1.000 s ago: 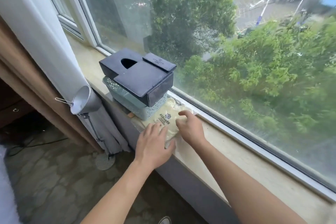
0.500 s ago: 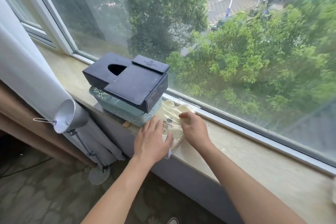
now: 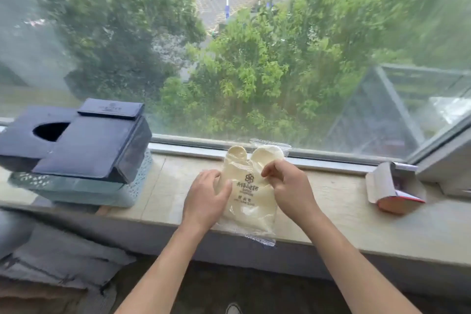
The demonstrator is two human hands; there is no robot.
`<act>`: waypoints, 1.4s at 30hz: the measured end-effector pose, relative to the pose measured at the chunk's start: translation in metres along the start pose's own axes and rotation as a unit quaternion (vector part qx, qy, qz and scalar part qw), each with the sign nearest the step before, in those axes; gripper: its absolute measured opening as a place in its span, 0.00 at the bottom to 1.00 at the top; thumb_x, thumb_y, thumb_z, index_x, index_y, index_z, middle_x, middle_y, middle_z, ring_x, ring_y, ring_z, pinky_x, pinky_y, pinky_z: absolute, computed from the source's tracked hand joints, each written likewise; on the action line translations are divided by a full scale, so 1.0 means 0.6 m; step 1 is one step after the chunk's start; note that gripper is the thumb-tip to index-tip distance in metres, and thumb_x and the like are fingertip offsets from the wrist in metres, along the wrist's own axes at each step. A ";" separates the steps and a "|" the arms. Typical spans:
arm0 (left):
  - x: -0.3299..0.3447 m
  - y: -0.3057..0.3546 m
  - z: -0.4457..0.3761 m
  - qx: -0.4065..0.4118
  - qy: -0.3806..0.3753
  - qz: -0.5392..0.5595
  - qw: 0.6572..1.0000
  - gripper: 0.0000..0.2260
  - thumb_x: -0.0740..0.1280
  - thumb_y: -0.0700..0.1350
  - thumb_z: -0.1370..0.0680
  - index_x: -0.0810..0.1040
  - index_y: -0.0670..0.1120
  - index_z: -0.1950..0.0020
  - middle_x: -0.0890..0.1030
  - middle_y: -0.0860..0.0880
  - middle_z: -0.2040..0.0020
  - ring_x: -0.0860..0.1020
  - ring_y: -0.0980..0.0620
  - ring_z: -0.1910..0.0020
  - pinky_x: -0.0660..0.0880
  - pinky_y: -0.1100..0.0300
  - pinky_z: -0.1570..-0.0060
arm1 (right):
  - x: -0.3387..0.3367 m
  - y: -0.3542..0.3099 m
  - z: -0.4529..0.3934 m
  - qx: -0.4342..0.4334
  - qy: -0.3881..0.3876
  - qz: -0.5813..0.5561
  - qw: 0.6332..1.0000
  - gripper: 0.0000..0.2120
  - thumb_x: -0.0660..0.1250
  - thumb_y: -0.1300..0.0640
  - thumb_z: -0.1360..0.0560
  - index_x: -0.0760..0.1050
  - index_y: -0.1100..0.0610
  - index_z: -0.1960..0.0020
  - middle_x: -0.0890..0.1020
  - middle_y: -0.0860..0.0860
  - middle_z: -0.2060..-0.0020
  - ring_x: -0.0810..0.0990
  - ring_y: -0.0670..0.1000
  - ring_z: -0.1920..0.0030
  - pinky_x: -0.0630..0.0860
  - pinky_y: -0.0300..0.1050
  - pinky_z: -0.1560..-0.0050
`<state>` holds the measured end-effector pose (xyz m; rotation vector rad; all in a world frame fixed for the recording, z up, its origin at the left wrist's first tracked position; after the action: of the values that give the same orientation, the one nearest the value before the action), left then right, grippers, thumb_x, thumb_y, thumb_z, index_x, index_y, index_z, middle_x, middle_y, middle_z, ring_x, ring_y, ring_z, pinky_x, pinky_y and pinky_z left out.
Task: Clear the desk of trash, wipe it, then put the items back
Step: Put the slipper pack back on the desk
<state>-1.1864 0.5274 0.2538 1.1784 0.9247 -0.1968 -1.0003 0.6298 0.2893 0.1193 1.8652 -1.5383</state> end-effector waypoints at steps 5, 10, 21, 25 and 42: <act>0.093 0.104 -0.014 0.024 -0.082 0.205 0.975 0.09 0.73 0.49 0.21 0.80 0.54 0.41 0.84 0.56 0.45 0.82 0.60 0.48 0.80 0.58 0.46 | -0.137 0.045 0.063 0.018 0.096 0.028 0.995 0.13 0.67 0.69 0.24 0.80 0.51 0.54 0.82 0.43 0.56 0.81 0.44 0.51 0.77 0.46 0.47; 0.211 0.241 0.020 0.084 -0.170 0.254 0.949 0.14 0.75 0.42 0.22 0.77 0.53 0.40 0.84 0.51 0.50 0.83 0.57 0.55 0.80 0.62 0.60 | -0.268 0.122 0.157 0.080 0.185 0.059 0.978 0.11 0.65 0.63 0.19 0.80 0.49 0.47 0.79 0.43 0.51 0.78 0.40 0.48 0.75 0.37 0.46; 0.465 0.506 0.201 0.234 -0.342 0.232 0.880 0.18 0.76 0.45 0.23 0.82 0.65 0.40 0.87 0.50 0.53 0.84 0.45 0.55 0.83 0.49 0.53 | -0.531 0.272 0.445 0.237 0.396 0.048 0.886 0.16 0.67 0.60 0.20 0.77 0.44 0.36 0.76 0.43 0.49 0.73 0.37 0.58 0.67 0.27 0.52; 0.551 0.596 0.297 0.254 -0.392 0.227 0.854 0.16 0.76 0.46 0.23 0.82 0.62 0.40 0.87 0.52 0.50 0.85 0.49 0.52 0.83 0.52 0.54 | -0.608 0.334 0.569 0.297 0.459 -0.009 0.837 0.19 0.70 0.57 0.22 0.76 0.40 0.35 0.79 0.40 0.48 0.81 0.44 0.54 0.79 0.41 0.50; 0.859 0.842 0.778 0.396 -0.603 0.132 0.679 0.12 0.73 0.48 0.20 0.81 0.60 0.38 0.84 0.57 0.53 0.83 0.51 0.55 0.82 0.56 0.57 | -0.742 0.474 1.098 0.450 0.634 -0.054 0.627 0.23 0.69 0.62 0.22 0.75 0.42 0.32 0.77 0.48 0.57 0.70 0.46 0.67 0.68 0.41 0.67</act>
<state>-0.3277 0.5016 0.2804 1.5481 -0.6167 -1.0750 -0.2306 0.2825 0.2768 2.0465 1.5990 -2.6730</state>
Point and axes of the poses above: each hand's wrist, its own z-axis away from the middle knuckle, its own x-axis out of the palm, y = z × x, the point moved 5 cm from there along -z, towards the middle knuckle
